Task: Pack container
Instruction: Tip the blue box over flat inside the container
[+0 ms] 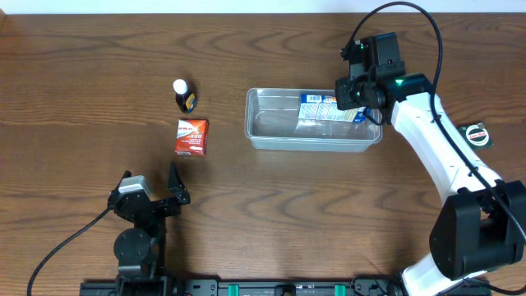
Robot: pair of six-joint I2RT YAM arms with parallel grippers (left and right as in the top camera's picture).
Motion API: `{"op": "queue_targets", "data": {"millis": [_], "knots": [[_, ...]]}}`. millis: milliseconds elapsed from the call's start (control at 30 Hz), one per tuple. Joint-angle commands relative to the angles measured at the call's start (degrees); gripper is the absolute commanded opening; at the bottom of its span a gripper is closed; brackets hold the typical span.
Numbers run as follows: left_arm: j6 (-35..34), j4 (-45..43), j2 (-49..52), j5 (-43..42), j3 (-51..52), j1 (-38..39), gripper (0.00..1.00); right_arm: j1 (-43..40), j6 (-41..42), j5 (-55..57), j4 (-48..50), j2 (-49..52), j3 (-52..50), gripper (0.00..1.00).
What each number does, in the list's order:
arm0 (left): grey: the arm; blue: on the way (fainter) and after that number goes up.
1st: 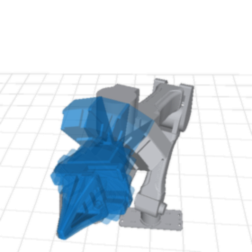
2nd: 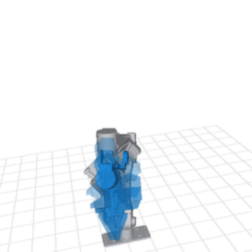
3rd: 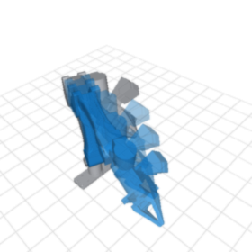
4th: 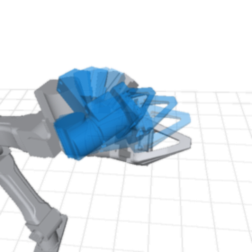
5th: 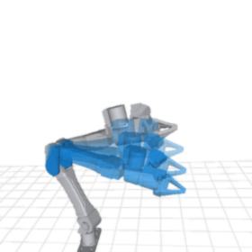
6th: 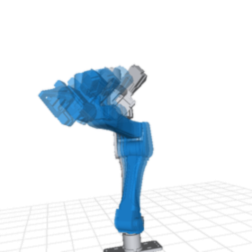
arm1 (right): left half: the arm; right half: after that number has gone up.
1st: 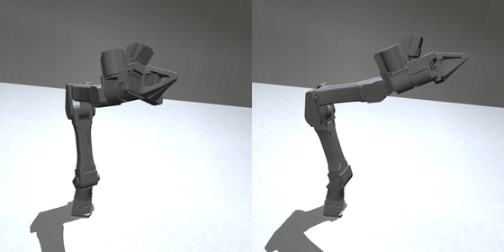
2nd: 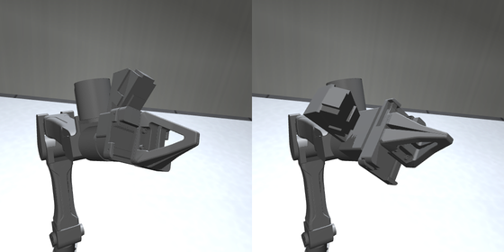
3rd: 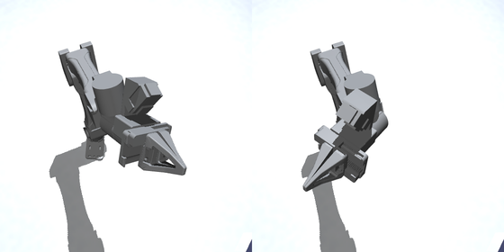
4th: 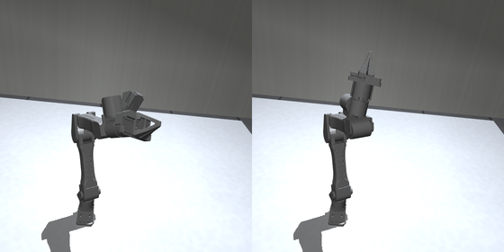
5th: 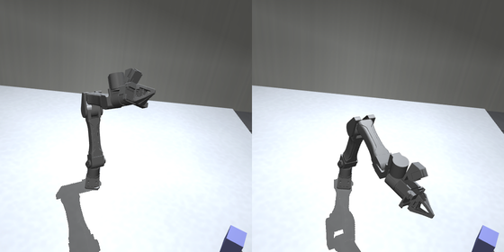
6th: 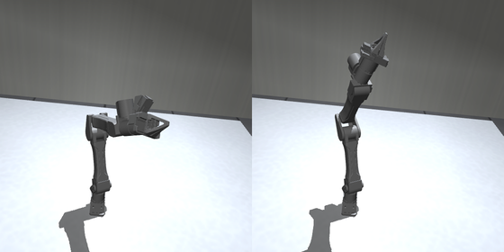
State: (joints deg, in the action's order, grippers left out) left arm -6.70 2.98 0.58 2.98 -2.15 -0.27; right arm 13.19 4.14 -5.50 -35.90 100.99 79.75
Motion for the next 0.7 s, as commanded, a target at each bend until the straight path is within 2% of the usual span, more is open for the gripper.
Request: {"op": "queue_targets", "data": {"millis": [0, 667], "knots": [[-0.48, 0.76, -0.33, 0.66, 1.92, -0.24, 0.98, -0.11, 1.14, 0.15, -0.24, -0.13, 0.07, 0.01], [-0.48, 0.76, -0.35, 0.66, 1.92, -0.24, 0.98, -0.11, 0.94, 1.55, 3.78, 4.28, 0.07, 0.01]]}}
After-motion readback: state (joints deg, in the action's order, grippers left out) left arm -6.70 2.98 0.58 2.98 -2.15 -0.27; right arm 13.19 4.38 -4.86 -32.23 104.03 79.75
